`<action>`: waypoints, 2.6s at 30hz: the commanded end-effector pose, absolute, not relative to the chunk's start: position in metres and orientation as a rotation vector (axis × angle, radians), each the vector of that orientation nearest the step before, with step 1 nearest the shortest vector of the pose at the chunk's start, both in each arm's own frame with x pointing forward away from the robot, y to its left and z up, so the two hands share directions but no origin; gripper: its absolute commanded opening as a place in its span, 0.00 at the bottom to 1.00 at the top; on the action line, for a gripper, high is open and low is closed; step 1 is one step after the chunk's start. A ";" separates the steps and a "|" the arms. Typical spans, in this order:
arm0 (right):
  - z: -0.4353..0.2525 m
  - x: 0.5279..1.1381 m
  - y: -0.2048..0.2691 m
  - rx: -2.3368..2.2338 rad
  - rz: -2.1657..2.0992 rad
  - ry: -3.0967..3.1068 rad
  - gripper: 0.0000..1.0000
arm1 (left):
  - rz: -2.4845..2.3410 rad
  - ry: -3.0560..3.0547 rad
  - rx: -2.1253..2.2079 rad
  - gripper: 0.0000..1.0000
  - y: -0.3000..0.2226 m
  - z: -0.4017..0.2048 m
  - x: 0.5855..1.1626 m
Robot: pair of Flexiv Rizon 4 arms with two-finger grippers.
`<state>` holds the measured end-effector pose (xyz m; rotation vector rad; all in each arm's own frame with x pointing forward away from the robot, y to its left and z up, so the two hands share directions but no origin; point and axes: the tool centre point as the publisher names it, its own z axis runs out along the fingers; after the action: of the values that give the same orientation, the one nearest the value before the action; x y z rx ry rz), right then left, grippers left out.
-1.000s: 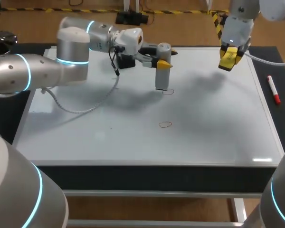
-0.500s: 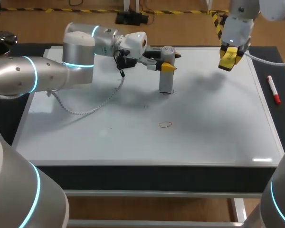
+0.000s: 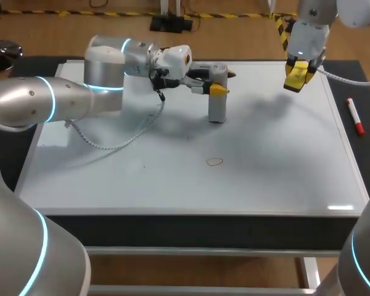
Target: Pick up the inspection probe, press it on each red-marked spot on the whiteboard one by one, put down the probe, pick up the eraser, and wipe off all the red marks.
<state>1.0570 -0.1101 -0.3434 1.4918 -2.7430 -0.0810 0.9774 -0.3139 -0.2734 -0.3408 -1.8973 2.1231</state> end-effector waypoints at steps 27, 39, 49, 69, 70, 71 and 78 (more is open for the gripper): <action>-0.343 1.058 -0.110 1.493 -0.076 -2.739 0.00 | 2.104 -1.894 -0.364 0.00 -0.317 -0.274 0.981; -0.343 1.058 -0.110 1.493 -0.076 -2.739 0.00 | 2.206 -1.968 -0.337 0.00 -0.252 -0.233 0.994; -0.343 1.058 -0.110 1.493 -0.076 -2.739 0.00 | 2.295 -2.093 -0.198 0.00 -0.162 -0.217 1.011; -0.343 1.058 -0.110 1.493 -0.076 -2.739 0.00 | 2.391 -2.234 0.078 0.00 -0.028 -0.230 1.026; -0.343 1.058 -0.110 1.493 -0.076 -2.739 0.00 | 2.390 -2.239 0.081 0.00 -0.026 -0.231 1.025; -0.343 1.058 -0.110 1.493 -0.076 -2.739 0.00 | 2.389 -2.243 0.085 0.00 -0.024 -0.231 1.025; -0.343 1.058 -0.110 1.493 -0.076 -2.739 0.00 | 2.381 -2.258 0.162 0.00 -0.010 -0.235 1.023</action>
<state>1.0570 -0.1100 -0.3436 1.4919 -2.7431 -0.0810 1.0293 -0.0136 -0.2397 -0.0275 -2.1843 2.3139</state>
